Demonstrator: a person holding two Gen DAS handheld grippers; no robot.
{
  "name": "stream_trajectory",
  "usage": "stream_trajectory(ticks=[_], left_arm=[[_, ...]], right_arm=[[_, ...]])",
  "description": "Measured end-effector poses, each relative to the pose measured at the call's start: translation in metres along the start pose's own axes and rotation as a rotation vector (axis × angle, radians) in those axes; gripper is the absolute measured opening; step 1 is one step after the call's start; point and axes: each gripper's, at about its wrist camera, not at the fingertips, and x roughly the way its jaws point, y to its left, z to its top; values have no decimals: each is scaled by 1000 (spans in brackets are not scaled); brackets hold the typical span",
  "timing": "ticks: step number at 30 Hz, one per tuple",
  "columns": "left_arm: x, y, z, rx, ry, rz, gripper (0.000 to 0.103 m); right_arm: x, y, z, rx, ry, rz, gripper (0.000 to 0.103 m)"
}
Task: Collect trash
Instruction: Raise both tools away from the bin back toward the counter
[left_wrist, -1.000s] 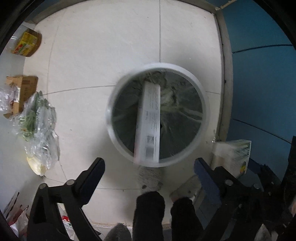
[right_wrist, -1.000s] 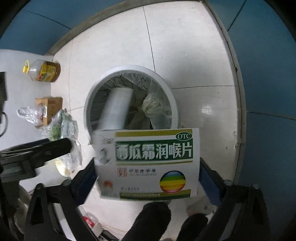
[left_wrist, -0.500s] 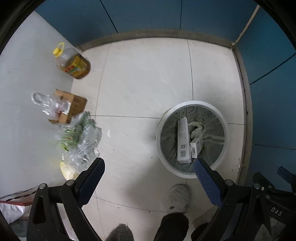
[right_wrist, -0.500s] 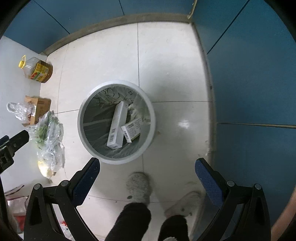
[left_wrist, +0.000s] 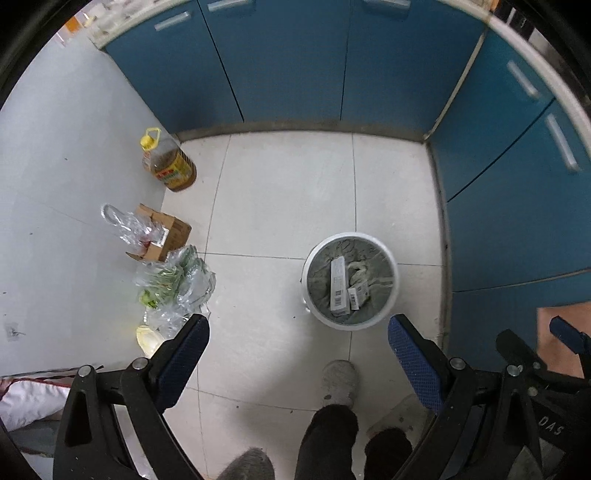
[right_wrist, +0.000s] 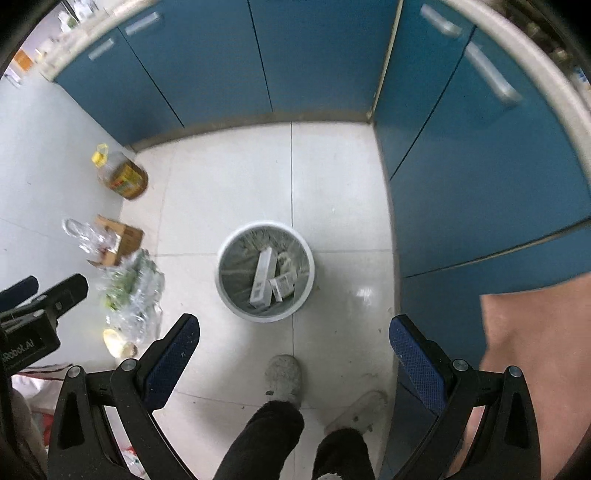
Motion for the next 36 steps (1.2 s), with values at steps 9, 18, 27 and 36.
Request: stream_trajectory(ticks=[9, 18, 27, 36], left_arm=[[-115, 5, -20, -12, -62, -71, 99], [-191, -5, -44, 24, -139, -77, 99], [-253, -46, -48, 39, -276, -55, 99], [-293, -191, -27, 213, -375, -108, 103]], right_arm=[[-148, -1, -16, 5, -110, 22, 103], [-241, -12, -47, 19, -192, 71, 103], [-296, -65, -67, 106, -309, 173, 103], [-347, -218, -103, 373, -446, 98, 103]])
